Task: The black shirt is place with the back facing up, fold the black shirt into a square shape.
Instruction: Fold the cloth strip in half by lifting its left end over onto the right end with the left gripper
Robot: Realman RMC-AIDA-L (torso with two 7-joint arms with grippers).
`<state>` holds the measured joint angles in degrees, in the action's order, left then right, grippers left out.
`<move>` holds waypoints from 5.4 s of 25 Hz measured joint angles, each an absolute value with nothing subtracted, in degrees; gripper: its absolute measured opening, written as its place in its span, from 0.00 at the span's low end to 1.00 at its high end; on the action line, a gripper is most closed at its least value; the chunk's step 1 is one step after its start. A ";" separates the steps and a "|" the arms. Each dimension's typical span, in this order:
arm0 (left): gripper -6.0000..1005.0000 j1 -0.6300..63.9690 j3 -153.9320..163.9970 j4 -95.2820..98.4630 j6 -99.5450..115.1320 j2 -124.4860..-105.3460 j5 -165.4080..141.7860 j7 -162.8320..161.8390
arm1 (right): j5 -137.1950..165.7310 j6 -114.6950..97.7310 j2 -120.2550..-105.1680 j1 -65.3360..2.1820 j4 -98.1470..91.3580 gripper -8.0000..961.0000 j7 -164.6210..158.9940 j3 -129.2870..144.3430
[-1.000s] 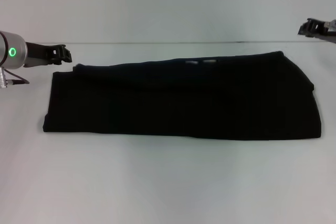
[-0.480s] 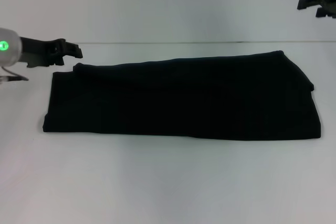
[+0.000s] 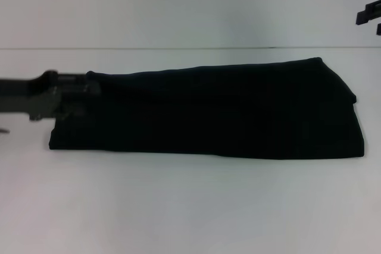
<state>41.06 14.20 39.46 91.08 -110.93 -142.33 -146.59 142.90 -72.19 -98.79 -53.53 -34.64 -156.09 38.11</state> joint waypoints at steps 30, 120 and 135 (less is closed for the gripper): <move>0.71 32.08 4.13 29.81 75.16 -114.17 -142.03 -150.73 | 142.76 -72.98 -98.68 -52.67 -36.21 0.63 -155.94 38.05; 0.07 29.61 8.05 30.69 67.88 -115.59 -132.30 -135.14 | 142.90 -74.90 -98.09 -51.10 -36.21 0.63 -156.19 36.65; 0.07 31.20 9.18 31.55 68.64 -115.16 -133.29 -135.56 | 136.98 -76.78 -99.96 -45.05 -37.77 0.62 -144.81 30.91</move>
